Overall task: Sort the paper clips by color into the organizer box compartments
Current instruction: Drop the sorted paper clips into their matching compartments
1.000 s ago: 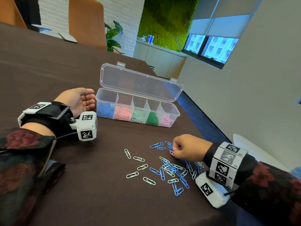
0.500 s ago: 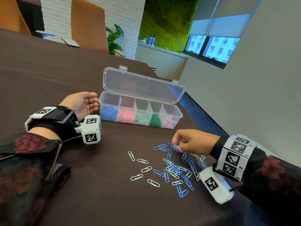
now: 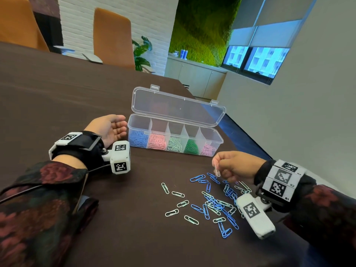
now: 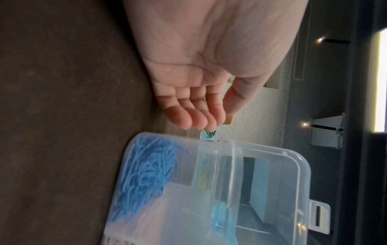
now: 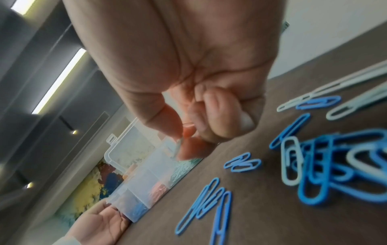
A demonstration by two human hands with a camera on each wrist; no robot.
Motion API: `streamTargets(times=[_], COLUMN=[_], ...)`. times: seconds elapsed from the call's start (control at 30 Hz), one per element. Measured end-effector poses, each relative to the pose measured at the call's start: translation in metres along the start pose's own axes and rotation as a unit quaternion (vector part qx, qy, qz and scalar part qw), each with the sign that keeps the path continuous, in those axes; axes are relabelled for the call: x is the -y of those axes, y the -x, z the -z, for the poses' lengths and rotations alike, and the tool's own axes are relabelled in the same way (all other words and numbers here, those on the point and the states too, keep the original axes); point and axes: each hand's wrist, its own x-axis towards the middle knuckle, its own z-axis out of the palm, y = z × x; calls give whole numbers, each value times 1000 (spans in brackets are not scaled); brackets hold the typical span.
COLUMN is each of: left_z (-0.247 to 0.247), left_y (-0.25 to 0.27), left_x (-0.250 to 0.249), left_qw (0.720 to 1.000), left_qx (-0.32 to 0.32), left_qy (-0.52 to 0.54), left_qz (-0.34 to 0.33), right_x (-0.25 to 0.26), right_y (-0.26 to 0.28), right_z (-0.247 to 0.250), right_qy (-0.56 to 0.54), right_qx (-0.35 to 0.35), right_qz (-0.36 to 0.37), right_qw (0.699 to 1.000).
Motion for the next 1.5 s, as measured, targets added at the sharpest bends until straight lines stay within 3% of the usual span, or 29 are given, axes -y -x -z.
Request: streamTargets(times=[0.17, 0.27, 0.33, 0.4, 0.47, 0.53, 0.6, 0.67, 0.73, 0.8, 0.93, 1.03, 1.13, 1.2, 1.33, 1.5], left_z=[-1, -1, -1, -1, -1, 0, 0, 1, 2, 2, 0, 0, 0, 0, 0, 0], left_y=[0, 1, 1, 0, 0, -1, -1, -2, -2, -3, -2, -1, 1, 1, 2, 0], left_x=[0, 0, -1, 0, 0, 0, 1, 1, 1, 1, 1, 1, 1, 1, 1, 2], left_qw=[1000, 1000, 1000, 1000, 1000, 1000, 1000, 1000, 1000, 1000, 1000, 1000, 1000, 1000, 1000, 1000], left_qx=[2, -1, -1, -1, -1, 1, 1, 2, 1, 0, 4, 3, 3, 2, -1, -5], left_qy=[1, -2, -4, -5, -5, -5, -6, -4, -3, -2, 1, 3, 5, 7, 9, 16], left_qz=[0, -1, 0, 0, 2, 2, 2, 3, 3, 3, 6, 4, 4, 3, 5, 5], right_x=[-3, -5, -6, -5, 1, 12, 23, 30, 29, 25, 16, 16, 31, 49, 83, 125], right_y=[-6, -8, -10, -10, -8, -4, 3, 9, 10, 5, -6, -5, -10, -20, -50, -81], right_z=[0, -1, 0, 2, 4, 1, -9, -23, -36, -43, -43, -40, -36, -33, -37, -58], right_qy=[-236, -261, -159, 32, 234, 354, 400, 436, 488, 520, 516, 456, 259, 113, -145, -218], right_qx=[13, 26, 7, -14, -45, -66, -22, 67, 137, 169, 171, 154, 122, 71, -16, -55], right_qz=[0, 4, 0, 6, 20, 47, 86, 121, 143, 148, 140, 133, 145, 161, 135, 79], right_qw=[972, 965, 987, 999, 971, 932, 912, 889, 850, 824, 828, 866, 947, 978, 980, 971])
